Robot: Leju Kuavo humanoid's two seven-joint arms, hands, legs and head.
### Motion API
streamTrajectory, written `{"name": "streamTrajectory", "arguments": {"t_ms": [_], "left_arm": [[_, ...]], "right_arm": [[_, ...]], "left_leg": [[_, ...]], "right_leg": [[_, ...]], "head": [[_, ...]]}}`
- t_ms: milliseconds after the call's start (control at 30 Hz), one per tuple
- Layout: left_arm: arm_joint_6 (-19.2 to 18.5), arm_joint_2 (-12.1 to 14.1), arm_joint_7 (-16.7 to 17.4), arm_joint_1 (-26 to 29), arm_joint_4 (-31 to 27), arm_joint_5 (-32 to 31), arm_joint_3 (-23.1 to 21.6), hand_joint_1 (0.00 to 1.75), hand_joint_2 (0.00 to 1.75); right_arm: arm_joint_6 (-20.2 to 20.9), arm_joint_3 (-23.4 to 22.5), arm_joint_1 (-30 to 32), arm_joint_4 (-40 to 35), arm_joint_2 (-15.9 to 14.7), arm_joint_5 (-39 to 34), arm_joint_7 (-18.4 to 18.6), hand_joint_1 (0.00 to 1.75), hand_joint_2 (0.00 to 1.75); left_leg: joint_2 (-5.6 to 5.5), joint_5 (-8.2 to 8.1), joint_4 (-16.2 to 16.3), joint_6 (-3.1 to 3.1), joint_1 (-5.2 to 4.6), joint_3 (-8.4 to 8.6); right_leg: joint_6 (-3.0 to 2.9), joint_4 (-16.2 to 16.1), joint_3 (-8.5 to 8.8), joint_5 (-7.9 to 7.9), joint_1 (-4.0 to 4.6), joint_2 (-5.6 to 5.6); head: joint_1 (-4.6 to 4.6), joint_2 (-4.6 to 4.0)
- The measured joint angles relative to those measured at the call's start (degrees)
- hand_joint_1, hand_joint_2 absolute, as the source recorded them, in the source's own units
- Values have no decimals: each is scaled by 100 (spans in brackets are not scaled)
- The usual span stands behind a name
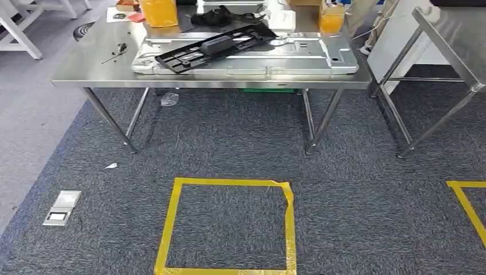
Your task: Take the parts from the cabinet and place them on the table.
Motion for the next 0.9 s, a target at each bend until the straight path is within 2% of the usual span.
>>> {"name": "streamTrajectory", "arguments": {"t_ms": [33,67,100,133,167,200,233,267,300,333,367,433,467,500,533,567,600,633,667,700,767,800,900], "left_arm": [[-2,2,26,-5,0,26,0,0,0],[-15,4,46,-15,0,37,0,0,0],[-33,11,72,-32,0,50,0,0,0],[-33,15,96,-55,0,81,2,0,0],[-33,20,113,-76,0,107,9,0,175],[-35,20,116,-89,0,140,11,0,175],[-35,22,120,-100,0,142,15,0,175],[-41,24,118,-108,0,146,15,0,175],[-46,22,111,-107,0,159,18,0,175],[-48,24,100,-111,0,190,20,0,0],[-48,24,92,-115,0,212,22,0,175],[-48,24,92,-107,0,238,33,0,175],[-48,24,85,-106,0,240,44,0,175],[-57,24,66,-106,0,256,55,0,175],[-66,24,50,-108,0,286,61,0,175],[-81,24,28,-109,0,330,68,0,175],[-87,24,4,-113,0,337,72,0,175],[-90,28,-11,-119,0,343,79,0,175],[-94,39,-18,-130,0,345,92,0,175],[-98,39,-42,-132,0,389,116,0,175],[-114,44,-94,-132,0,448,146,0,175],[-120,44,-125,-139,0,456,153,0,175],[-164,44,-201,-143,0,568,162,0,175]], "right_arm": [[39,-2,0,0,0,-7,66,0,0],[96,-9,-2,2,0,-22,151,0,0],[133,-13,-5,0,2,-28,208,0,0],[162,-15,-6,0,2,-33,244,0,0],[199,-17,-10,0,2,-35,286,0,0],[212,-20,-10,0,0,-37,290,0,175],[223,-26,-11,0,-2,-37,292,0,175],[223,-33,-7,2,-2,-37,299,0,175],[218,-42,-4,2,-26,-35,299,0,175],[205,-46,2,2,-22,-26,306,0,175],[201,-48,3,2,-24,-15,308,0,175],[179,-50,2,4,-24,0,350,0,175],[166,-52,4,4,-24,0,400,0,175],[155,-59,16,6,-24,-9,404,0,175],[153,-78,21,5,-24,-28,402,0,175],[142,-107,17,4,-22,-42,391,0,175],[135,-122,7,4,-22,-48,384,0,0],[137,-133,7,4,-15,-55,378,0,0],[137,-142,2,4,-7,-66,367,0,0],[137,-153,-7,4,-7,-70,352,0,0],[137,-162,-3,6,-4,-74,343,0,0],[137,-173,9,7,-4,-76,341,0,175],[135,-236,-1,4,-4,-87,293,0,175]], "left_leg": [[0,214,-258,9,0,207],[0,388,-756,24,0,538],[1,485,-1322,50,0,890],[-1,448,-1737,72,-12,1150],[1,414,-1860,94,-23,1192],[0,410,-1868,98,-28,1157],[0,381,-1893,119,-33,1139],[0,399,-1905,167,-15,1106],[11,440,-1926,228,23,1094],[10,466,-1924,270,20,1063],[11,487,-1921,300,13,1035],[19,512,-1909,336,-1,983],[20,515,-1896,340,-5,965],[18,517,-1881,343,-5,955],[14,516,-1865,342,1,955],[10,512,-1850,337,9,957],[6,506,-1834,330,15,960],[4,497,-1828,315,-3,944],[1,481,-1783,293,-44,911],[2,488,-1783,281,-58,883],[3,493,-1783,273,-52,869],[3,500,-1783,262,-45,863],[3,514,-1785,236,-31,846]], "right_leg": [[14,30,-56,18,0,-1],[25,71,-96,27,-1,2],[32,113,-123,29,-1,0],[51,157,-165,26,25,-3],[85,194,-204,45,38,1],[121,208,-221,69,40,1],[160,214,-260,96,35,-1],[194,226,-285,117,42,2],[225,269,-316,52,37,14],[267,450,-393,-137,33,35],[291,843,-552,-402,7,40],[339,1772,-918,-820,-25,43],[374,2054,-1018,-882,-42,43],[412,2034,-975,-801,-65,44],[447,1735,-789,-606,-87,43],[478,1214,-516,-345,-113,43],[506,664,-243,-103,-141,41],[530,282,-72,-46,-170,48],[527,158,-25,-59,-143,58],[404,183,-60,-84,-147,53],[407,199,-85,-90,-137,61],[405,205,-94,-89,-132,60],[379,227,-122,-89,-114,63]], "head": [[0,0],[-2,0],[0,0],[2,0],[4,0],[4,0],[2,0],[4,0],[4,0],[22,0],[31,0],[31,0],[31,0],[31,0],[31,0],[31,0],[31,0],[33,0],[28,0],[20,0],[20,0],[20,0],[20,0]]}}
